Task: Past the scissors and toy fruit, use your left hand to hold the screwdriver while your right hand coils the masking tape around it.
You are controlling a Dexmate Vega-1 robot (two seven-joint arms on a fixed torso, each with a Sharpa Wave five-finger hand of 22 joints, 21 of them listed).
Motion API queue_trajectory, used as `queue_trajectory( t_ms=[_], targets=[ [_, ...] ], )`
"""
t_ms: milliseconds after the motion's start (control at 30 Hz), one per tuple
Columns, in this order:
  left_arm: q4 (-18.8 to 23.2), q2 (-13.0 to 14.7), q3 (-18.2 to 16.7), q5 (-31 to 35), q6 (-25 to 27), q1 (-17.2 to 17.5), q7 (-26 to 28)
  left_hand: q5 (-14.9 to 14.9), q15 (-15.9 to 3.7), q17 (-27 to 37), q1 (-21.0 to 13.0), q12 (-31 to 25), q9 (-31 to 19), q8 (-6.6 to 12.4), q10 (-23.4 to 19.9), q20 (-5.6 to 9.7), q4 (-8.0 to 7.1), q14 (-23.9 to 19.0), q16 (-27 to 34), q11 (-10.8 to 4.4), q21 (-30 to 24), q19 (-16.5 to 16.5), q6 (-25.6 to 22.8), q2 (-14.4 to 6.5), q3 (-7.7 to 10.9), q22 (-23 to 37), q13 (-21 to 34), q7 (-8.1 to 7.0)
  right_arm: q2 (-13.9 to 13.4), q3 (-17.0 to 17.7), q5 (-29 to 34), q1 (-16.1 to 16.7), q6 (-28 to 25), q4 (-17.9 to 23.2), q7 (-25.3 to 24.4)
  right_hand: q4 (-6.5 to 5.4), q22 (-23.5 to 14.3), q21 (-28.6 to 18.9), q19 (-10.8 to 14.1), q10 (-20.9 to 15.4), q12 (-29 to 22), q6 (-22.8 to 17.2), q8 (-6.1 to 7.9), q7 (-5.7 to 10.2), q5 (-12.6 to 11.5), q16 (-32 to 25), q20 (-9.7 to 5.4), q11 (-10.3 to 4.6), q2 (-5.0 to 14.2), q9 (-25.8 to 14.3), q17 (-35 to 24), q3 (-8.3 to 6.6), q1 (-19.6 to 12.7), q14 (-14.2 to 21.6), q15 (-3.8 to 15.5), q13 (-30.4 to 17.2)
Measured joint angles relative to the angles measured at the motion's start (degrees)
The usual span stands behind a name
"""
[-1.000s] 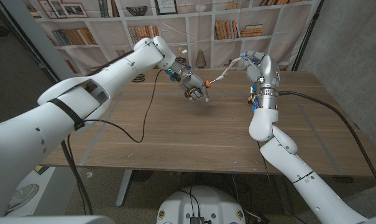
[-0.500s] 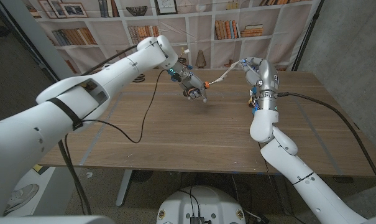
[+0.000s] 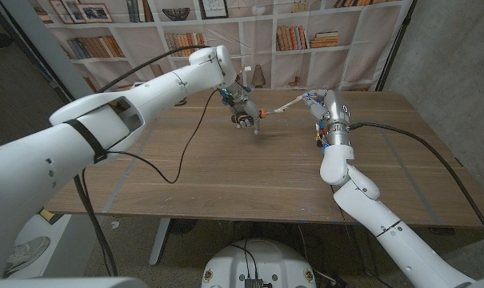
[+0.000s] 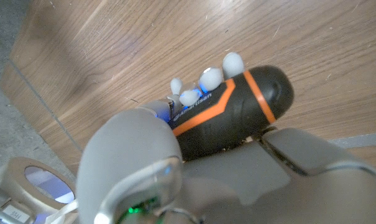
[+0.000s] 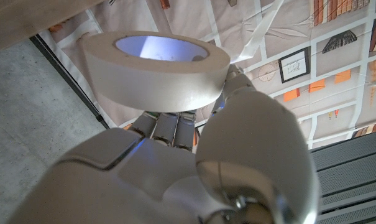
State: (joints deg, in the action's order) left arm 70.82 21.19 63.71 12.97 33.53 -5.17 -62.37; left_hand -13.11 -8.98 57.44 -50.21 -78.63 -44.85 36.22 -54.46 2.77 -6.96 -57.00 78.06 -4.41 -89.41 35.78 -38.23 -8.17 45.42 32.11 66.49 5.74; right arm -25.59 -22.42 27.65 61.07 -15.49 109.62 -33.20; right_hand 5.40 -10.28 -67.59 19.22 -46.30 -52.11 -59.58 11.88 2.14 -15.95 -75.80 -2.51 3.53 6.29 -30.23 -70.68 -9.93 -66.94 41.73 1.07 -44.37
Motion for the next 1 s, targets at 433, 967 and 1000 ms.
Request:
queue_trajectory(
  t_ms=[433, 967, 1000],
  targets=[
    [-3.74, -3.13, 5.67, 7.69, 0.69, -1.94, -1.67, 0.0, 0.5, 0.0, 0.01, 0.0, 1.5, -1.04, 0.44, -0.2, -0.01, 0.72, 0.04, 0.44, 0.0, -0.19, 0.29, 0.0, 0.01, -1.01, 0.0, 0.29, -2.34, -3.25, -1.58, -2.3, -5.19, -0.24, 6.84, 0.07, 0.0, 0.0, 0.0, 0.0, 0.43, 0.0, -0.02, 0.0, 0.0, 0.02, 0.0, 0.0, 0.0, 0.34, -0.02, 0.07, 0.0, 0.0, 0.0, 0.4],
    [-1.85, -4.43, 13.84, 22.41, 4.46, -2.87, -3.53, 1.16, 1.29, 0.37, 4.17, 2.71, 10.65, -6.81, 6.53, -1.11, 4.45, 2.93, 0.65, -0.44, 0.44, -6.87, -2.42, 1.55, -5.36, -5.91, -11.49, -1.55, -5.17, -8.61, -3.28, -6.83, -11.7, -1.31, 15.19, 0.14, 0.01, 0.23, -0.2, -0.08, 1.77, 0.0, -0.2, 0.0, 0.16, 0.49, 0.2, -0.08, 0.0, 0.84, 0.29, 0.15, -0.01, 0.0, 0.0, 2.38],
    [-1.12, -4.37, 14.56, 25.05, 5.06, -2.81, -3.6, 1.16, 1.14, 0.7, 3.4, 4.69, 11.11, -6.82, 6.43, -1.08, 5.71, 2.77, -0.99, -0.54, 0.44, -7.29, -2.85, 2.31, -6.25, -6.34, -13.92, -1.77, -5.17, -8.61, -3.29, -6.83, -11.72, -1.31, 15.21, 0.14, 0.01, 0.23, -0.2, -0.08, 1.81, 0.0, -0.2, 0.0, 0.17, 0.81, 0.2, -0.08, 0.0, 0.84, 0.29, 0.15, 0.0, 0.0, 0.0, 2.47]
  ],
)
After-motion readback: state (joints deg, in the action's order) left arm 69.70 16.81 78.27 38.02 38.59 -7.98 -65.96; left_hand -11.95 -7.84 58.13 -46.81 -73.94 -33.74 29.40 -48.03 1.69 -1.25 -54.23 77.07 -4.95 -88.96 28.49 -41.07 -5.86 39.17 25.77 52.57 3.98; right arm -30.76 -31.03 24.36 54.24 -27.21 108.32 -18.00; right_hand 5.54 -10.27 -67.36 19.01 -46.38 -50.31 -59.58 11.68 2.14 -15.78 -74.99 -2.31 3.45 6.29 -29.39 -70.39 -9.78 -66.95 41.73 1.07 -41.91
